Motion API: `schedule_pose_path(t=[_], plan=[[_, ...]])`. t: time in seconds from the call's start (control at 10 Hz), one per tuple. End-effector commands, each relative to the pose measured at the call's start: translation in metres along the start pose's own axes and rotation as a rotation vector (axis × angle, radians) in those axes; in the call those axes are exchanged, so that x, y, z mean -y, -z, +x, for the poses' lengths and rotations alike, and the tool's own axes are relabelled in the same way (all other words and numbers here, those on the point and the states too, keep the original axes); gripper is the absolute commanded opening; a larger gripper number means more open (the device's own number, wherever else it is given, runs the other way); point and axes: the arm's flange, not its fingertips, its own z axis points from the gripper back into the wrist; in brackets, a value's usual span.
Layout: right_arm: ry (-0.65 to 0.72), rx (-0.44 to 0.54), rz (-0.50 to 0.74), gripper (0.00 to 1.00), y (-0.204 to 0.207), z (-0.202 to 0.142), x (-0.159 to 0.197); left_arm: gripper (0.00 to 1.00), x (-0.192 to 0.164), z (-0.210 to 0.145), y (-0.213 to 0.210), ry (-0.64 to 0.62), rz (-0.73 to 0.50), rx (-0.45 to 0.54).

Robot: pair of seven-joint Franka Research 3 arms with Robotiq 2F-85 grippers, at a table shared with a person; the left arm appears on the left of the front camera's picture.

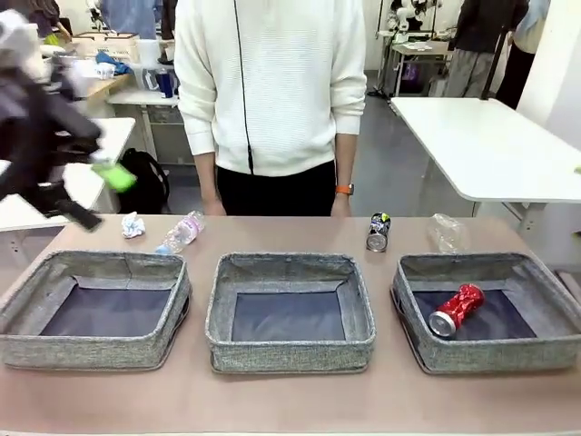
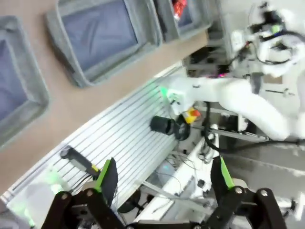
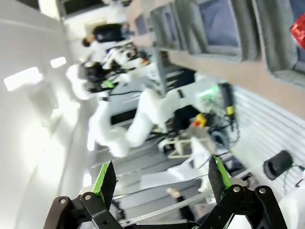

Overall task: Sort the waste into the appropriate baskets.
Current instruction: Place the picked waste into the Fabric basket indicated by the person, then pick up the waste item pointed out by the person.

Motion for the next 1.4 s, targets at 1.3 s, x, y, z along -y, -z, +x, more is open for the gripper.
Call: schedule_pose_path(t=[1.3], plan=[[0.073,0.051,0.065,1.0,-0.056,0.001,0.016,1.0,-0.082,-0.082,-0.097,-0.006,-0.372,0.362]])
